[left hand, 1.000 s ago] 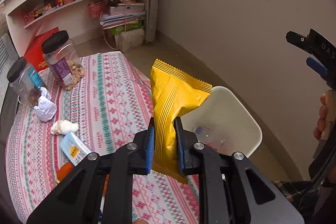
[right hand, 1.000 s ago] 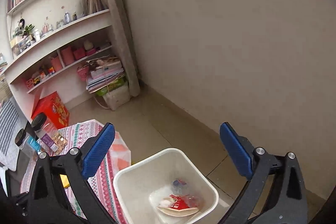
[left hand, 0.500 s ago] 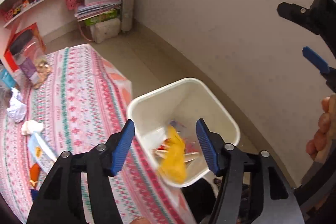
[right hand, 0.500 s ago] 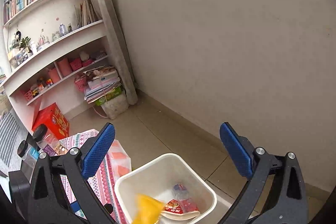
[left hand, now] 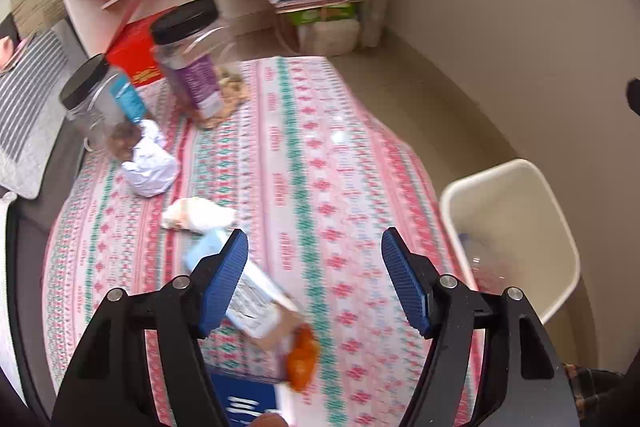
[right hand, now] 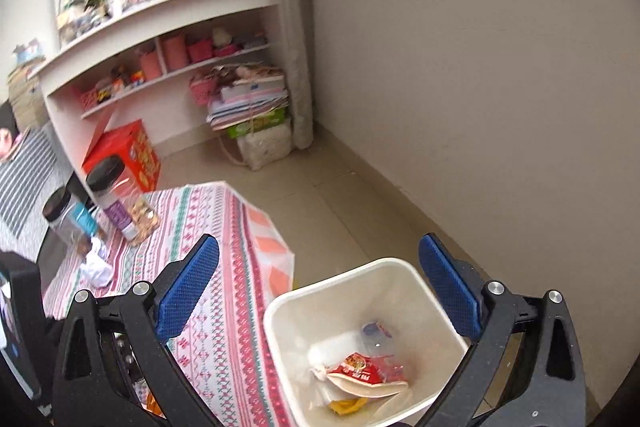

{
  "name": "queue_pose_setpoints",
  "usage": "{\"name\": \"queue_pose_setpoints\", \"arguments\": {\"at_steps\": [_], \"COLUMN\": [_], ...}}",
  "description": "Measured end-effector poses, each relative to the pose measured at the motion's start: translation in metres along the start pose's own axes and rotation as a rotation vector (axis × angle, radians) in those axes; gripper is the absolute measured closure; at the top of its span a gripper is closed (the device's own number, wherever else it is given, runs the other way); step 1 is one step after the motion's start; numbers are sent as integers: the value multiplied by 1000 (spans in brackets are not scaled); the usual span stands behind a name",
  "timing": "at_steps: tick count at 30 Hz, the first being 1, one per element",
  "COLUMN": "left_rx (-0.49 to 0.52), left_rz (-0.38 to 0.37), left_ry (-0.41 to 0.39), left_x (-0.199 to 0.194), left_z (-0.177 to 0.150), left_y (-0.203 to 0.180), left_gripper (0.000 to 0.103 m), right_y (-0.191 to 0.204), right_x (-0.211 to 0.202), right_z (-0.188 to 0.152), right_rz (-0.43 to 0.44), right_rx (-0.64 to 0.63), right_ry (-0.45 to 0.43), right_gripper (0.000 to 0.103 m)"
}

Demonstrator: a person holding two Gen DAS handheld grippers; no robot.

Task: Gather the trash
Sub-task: 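Grasp the crumpled white paper ball with the left gripper while the right grasps the milk carton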

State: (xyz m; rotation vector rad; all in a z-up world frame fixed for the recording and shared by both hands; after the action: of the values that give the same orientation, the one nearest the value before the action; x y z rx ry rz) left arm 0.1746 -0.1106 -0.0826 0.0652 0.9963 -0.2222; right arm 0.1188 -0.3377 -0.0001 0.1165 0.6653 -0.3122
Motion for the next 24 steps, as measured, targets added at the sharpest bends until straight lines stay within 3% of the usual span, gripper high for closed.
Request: {"name": "queue_pose_setpoints", "arguments": {"at_steps": [6, 12, 19, 20, 24], "left_rx": [-6, 32, 15, 12, -18], "left_rz": [152, 310, 318, 323, 303], "left_ry": [9, 64, 127, 130, 94], "left_x": [19, 64, 120, 125, 125], "left_z": [17, 45, 56, 56, 52], "left_y": [65, 123, 166, 170, 183], "left_gripper": [29, 25, 26, 33, 41], "right_y": [57, 109, 166, 175, 206], "right_x": [21, 43, 66, 68, 75], "right_z": [-6, -18, -40, -45, -63], "right_rz": [58, 106, 223, 242, 309], "right_rx": [-110, -247, -378, -402, -493], "right_ry": [73, 123, 223, 239, 304], "right_gripper": [7, 7, 7, 7, 7]}}
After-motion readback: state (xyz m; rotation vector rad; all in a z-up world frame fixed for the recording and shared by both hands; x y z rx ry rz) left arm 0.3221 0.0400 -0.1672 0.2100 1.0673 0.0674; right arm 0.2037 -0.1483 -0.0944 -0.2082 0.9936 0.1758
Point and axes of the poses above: each gripper's, at about its wrist camera, not at the fingertips, and x roughly the way its jaws point, y to its left, z to its top, the point moved 1 cm from there along x, roughly the way its jaws point, and after that the axes turned 6 degrees about -z, right-handed, at the moved point
